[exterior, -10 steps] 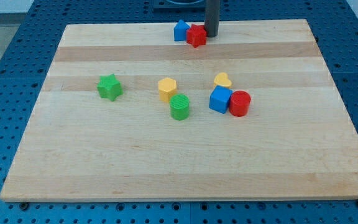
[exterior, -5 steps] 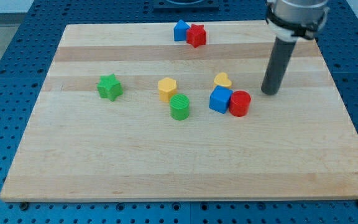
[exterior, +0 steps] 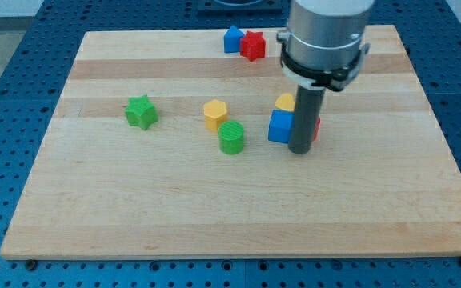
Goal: Push the blue cube below to the red star
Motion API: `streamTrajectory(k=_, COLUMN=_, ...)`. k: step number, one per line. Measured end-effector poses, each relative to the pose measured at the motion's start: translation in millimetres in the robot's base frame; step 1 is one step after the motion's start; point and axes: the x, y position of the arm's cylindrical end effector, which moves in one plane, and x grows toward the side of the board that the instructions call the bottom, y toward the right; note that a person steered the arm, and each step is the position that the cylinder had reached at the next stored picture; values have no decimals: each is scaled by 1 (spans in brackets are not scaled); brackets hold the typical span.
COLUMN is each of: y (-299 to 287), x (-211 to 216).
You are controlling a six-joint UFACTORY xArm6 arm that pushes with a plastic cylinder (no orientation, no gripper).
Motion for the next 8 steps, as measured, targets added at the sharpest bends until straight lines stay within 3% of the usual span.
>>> streamTrajectory(k=3, y=-62, x=-21)
streamTrajectory(k=8, y=-38, x=-69)
